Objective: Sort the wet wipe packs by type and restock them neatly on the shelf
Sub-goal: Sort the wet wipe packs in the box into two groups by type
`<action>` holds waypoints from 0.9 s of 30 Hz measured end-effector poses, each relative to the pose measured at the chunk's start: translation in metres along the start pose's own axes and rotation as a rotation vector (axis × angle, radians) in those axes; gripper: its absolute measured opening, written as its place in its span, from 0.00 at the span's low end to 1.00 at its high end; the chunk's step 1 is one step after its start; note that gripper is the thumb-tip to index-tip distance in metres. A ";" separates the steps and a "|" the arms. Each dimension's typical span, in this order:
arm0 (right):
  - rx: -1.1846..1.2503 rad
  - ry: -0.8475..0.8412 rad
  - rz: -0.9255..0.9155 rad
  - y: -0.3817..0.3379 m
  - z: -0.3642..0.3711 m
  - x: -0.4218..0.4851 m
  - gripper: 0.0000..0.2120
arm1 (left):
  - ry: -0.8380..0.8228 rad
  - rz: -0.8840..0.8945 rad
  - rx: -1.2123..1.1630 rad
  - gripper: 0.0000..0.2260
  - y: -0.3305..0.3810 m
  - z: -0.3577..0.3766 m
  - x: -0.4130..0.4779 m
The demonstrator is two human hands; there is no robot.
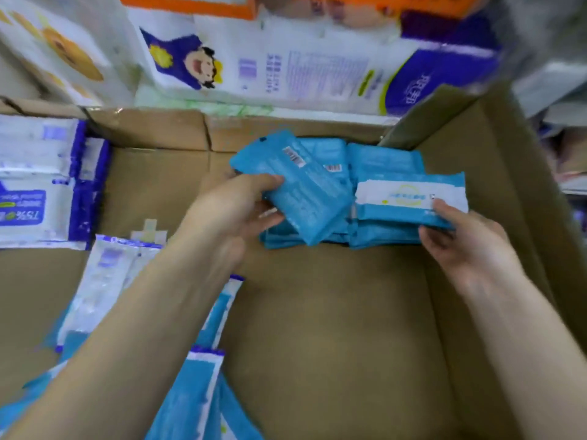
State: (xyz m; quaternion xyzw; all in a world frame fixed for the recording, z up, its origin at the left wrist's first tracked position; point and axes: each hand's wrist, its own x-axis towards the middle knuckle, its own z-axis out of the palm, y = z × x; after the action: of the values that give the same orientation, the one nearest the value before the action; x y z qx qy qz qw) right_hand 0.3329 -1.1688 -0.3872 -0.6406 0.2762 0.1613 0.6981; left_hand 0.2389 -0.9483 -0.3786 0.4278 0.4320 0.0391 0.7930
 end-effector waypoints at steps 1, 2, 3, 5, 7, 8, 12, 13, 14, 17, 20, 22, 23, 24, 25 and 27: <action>0.006 0.020 0.003 0.000 -0.001 0.008 0.03 | -0.003 -0.032 -0.033 0.08 -0.004 0.008 0.004; 0.025 0.034 0.017 0.001 0.000 0.015 0.02 | -0.004 -0.057 -0.074 0.09 -0.007 0.014 0.008; 0.059 0.038 0.037 0.002 0.002 0.022 0.02 | -0.005 -0.070 -0.110 0.12 -0.008 0.018 0.014; 0.144 0.024 0.071 0.001 0.010 0.033 0.01 | -0.019 -0.078 -0.199 0.17 -0.008 0.024 0.029; 0.196 0.018 0.071 0.000 0.020 0.042 0.01 | -0.016 -0.063 -0.250 0.19 -0.006 0.029 0.046; 0.203 0.022 0.062 -0.002 0.025 0.046 0.01 | -0.003 -0.039 -0.239 0.19 -0.006 0.033 0.053; 0.102 0.028 -0.037 0.000 0.038 0.056 0.02 | 0.092 0.043 -0.170 0.15 -0.014 0.048 0.074; 0.046 0.039 -0.085 0.003 0.040 0.059 0.02 | 0.110 0.053 -0.143 0.14 -0.016 0.050 0.079; -0.024 0.057 -0.142 0.007 0.042 0.062 0.02 | 0.139 0.076 -0.079 0.14 -0.019 0.050 0.083; -0.336 0.163 -0.390 0.015 0.045 0.073 0.11 | 0.261 0.226 0.433 0.16 -0.022 0.040 0.093; -0.678 0.236 -0.638 0.018 0.043 0.076 0.22 | 0.361 0.316 1.069 0.23 -0.016 0.032 0.089; -0.844 0.229 -0.768 0.022 0.043 0.073 0.27 | 0.403 0.378 1.260 0.28 -0.014 0.030 0.087; -0.927 0.230 -0.836 0.024 0.043 0.071 0.27 | 0.407 0.455 1.299 0.30 -0.014 0.029 0.086; -1.004 0.224 -0.897 0.026 0.042 0.070 0.26 | 0.388 0.551 1.316 0.32 -0.015 0.027 0.087; -1.071 0.193 -0.931 0.028 0.041 0.070 0.24 | 0.344 0.650 1.316 0.32 -0.016 0.026 0.087; -1.169 0.057 -0.891 0.029 0.038 0.070 0.21 | 0.201 0.739 1.288 0.33 -0.018 0.024 0.088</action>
State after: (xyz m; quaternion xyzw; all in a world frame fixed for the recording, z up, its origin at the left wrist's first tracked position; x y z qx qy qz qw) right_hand 0.3788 -1.1364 -0.4512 -0.9638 -0.1234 -0.0335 0.2342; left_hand 0.3051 -0.9371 -0.4423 0.9189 0.2680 0.0811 0.2778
